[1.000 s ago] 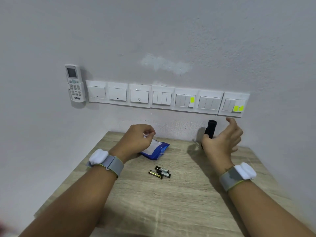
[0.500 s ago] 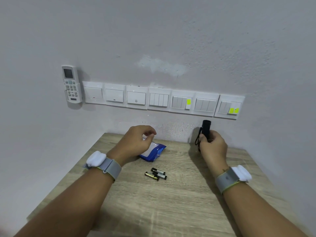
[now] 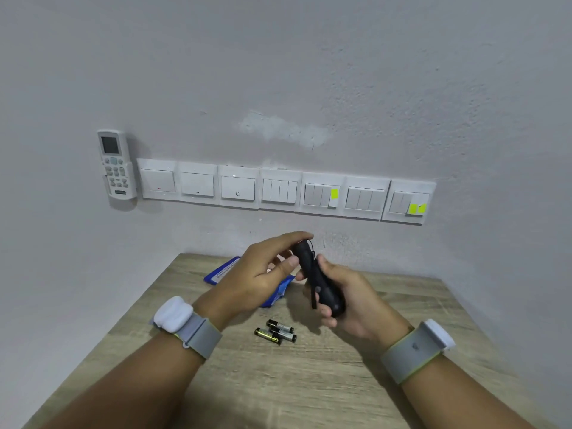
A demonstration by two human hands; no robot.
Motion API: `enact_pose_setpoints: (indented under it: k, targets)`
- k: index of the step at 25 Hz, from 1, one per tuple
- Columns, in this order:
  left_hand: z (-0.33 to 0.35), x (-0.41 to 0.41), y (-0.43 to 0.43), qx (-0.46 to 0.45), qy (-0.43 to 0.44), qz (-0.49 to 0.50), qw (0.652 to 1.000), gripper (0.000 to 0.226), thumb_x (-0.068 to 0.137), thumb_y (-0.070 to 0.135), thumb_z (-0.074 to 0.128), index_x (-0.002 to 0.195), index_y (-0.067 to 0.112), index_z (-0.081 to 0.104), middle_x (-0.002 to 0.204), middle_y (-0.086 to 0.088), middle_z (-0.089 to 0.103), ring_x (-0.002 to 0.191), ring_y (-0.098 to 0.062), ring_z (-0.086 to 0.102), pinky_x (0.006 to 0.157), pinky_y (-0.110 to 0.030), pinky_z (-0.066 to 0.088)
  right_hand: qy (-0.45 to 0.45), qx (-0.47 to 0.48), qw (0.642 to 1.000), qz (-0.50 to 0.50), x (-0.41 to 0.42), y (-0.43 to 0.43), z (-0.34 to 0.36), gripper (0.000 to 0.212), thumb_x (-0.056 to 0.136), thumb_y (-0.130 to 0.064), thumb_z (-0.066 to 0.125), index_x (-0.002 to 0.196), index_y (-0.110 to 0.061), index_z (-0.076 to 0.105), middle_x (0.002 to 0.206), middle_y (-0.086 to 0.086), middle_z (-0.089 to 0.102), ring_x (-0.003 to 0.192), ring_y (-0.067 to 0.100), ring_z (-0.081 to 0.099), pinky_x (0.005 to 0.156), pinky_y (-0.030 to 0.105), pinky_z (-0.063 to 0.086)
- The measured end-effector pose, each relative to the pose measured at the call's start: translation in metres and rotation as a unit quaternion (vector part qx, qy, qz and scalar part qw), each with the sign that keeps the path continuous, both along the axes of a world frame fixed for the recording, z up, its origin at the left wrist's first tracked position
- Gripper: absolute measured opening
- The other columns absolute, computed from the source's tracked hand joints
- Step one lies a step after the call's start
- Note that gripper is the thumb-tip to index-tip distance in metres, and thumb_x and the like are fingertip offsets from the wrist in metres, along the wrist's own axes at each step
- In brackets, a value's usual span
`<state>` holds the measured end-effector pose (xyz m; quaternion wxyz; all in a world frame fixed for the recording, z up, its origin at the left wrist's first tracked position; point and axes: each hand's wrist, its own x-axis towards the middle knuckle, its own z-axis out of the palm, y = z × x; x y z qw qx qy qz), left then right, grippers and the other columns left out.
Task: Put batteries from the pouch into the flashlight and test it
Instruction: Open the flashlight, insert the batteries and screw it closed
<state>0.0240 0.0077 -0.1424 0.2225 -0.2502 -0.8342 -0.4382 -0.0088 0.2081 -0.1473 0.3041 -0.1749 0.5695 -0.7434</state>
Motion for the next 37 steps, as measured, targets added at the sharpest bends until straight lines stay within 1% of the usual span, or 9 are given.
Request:
enact_pose_setpoints:
  k: [8, 15, 18, 22, 24, 26, 29, 32, 37]
  targets:
    - [0.003, 0.003, 0.004, -0.048, 0.010, -0.019, 0.999, 0.031, 0.104, 0.041, 0.044, 0.097, 0.016, 0.061, 0.085, 0.005, 0.061, 0.080, -0.014, 0.057, 0.075, -0.038, 0.047, -0.077, 0.019, 0.988, 0.133, 0.002, 0.012, -0.001, 0.049, 0.095, -0.053, 0.050, 0.088, -0.007, 0.065, 0.055, 0.002, 0.042, 0.030, 0.007, 0.032, 0.031, 0.013, 0.024]
    - [0.001, 0.000, 0.008, 0.012, -0.033, 0.084, 0.996, 0.070, 0.091, 0.071, 0.051, 0.068, 0.006, 0.060, 0.056, -0.005, 0.049, 0.056, -0.014, 0.045, 0.059, -0.033, 0.038, 0.279, 0.144, 0.944, -0.101, 0.014, -0.008, -0.008, 0.044, 0.098, -0.045, 0.059, 0.069, -0.012, 0.059, 0.056, 0.019, 0.049, 0.035, 0.020, 0.040, 0.035, 0.021, 0.027]
    - [0.004, -0.004, 0.003, -0.025, -0.043, 0.157, 0.986, 0.087, 0.080, 0.091, 0.044, 0.076, 0.008, 0.068, 0.068, -0.010, 0.063, 0.066, -0.023, 0.060, 0.066, -0.040, 0.050, 0.292, 0.139, 0.938, -0.125, 0.013, -0.012, -0.008, 0.053, 0.097, -0.048, 0.059, 0.072, -0.001, 0.056, 0.058, 0.021, 0.051, 0.039, 0.023, 0.044, 0.037, 0.022, 0.029]
    - [0.006, -0.002, -0.007, 0.074, -0.096, -0.020, 0.992, 0.036, 0.099, 0.032, 0.066, 0.135, 0.027, 0.066, 0.135, 0.009, 0.068, 0.128, -0.012, 0.062, 0.107, -0.033, 0.052, 0.219, 0.104, 0.962, -0.123, 0.011, -0.007, -0.006, 0.049, 0.098, -0.048, 0.058, 0.076, -0.005, 0.065, 0.061, 0.015, 0.054, 0.038, 0.020, 0.041, 0.038, 0.022, 0.028]
    - [0.007, -0.004, -0.001, 0.098, -0.117, -0.008, 0.988, 0.030, 0.096, 0.009, 0.071, 0.122, 0.025, 0.075, 0.114, 0.010, 0.078, 0.113, -0.009, 0.071, 0.102, -0.032, 0.056, 0.231, 0.103, 0.960, -0.120, 0.010, -0.006, -0.007, 0.046, 0.098, -0.047, 0.059, 0.072, -0.010, 0.064, 0.060, 0.017, 0.053, 0.039, 0.021, 0.042, 0.039, 0.024, 0.027]
    - [0.010, -0.005, 0.005, 0.071, -0.105, 0.090, 0.988, 0.006, 0.091, 0.033, 0.078, 0.092, 0.027, 0.080, 0.074, 0.018, 0.073, 0.075, -0.001, 0.068, 0.079, -0.028, 0.058, 0.253, 0.123, 0.951, -0.129, 0.008, -0.006, -0.008, 0.047, 0.097, -0.046, 0.060, 0.068, -0.009, 0.060, 0.061, 0.018, 0.054, 0.042, 0.025, 0.045, 0.040, 0.027, 0.030]
    - [0.010, -0.001, 0.002, 0.074, -0.091, 0.084, 0.990, 0.040, 0.089, 0.063, 0.068, 0.108, 0.029, 0.075, 0.095, 0.016, 0.076, 0.088, -0.002, 0.071, 0.082, -0.029, 0.059, 0.225, 0.104, 0.960, -0.131, 0.005, -0.006, -0.008, 0.048, 0.097, -0.044, 0.062, 0.072, -0.003, 0.060, 0.060, 0.017, 0.054, 0.041, 0.023, 0.046, 0.039, 0.025, 0.033]
    - [0.011, 0.002, -0.002, 0.146, -0.126, -0.078, 0.978, 0.046, 0.100, 0.008, 0.065, 0.143, 0.024, 0.059, 0.142, 0.003, 0.067, 0.132, -0.011, 0.062, 0.108, -0.032, 0.054, 0.169, 0.062, 0.977, -0.116, 0.003, -0.004, -0.006, 0.047, 0.096, -0.047, 0.061, 0.071, -0.007, 0.064, 0.056, 0.014, 0.054, 0.038, 0.020, 0.045, 0.038, 0.024, 0.033]
    - [0.007, -0.008, 0.001, 0.091, -0.079, 0.046, 0.992, 0.049, 0.097, -0.003, 0.064, 0.108, 0.043, 0.078, 0.108, 0.010, 0.077, 0.102, -0.014, 0.073, 0.090, -0.036, 0.062, 0.172, 0.084, 0.977, -0.096, 0.005, -0.003, -0.007, 0.037, 0.098, -0.040, 0.060, 0.076, -0.012, 0.071, 0.059, 0.012, 0.055, 0.040, 0.020, 0.045, 0.038, 0.025, 0.033]
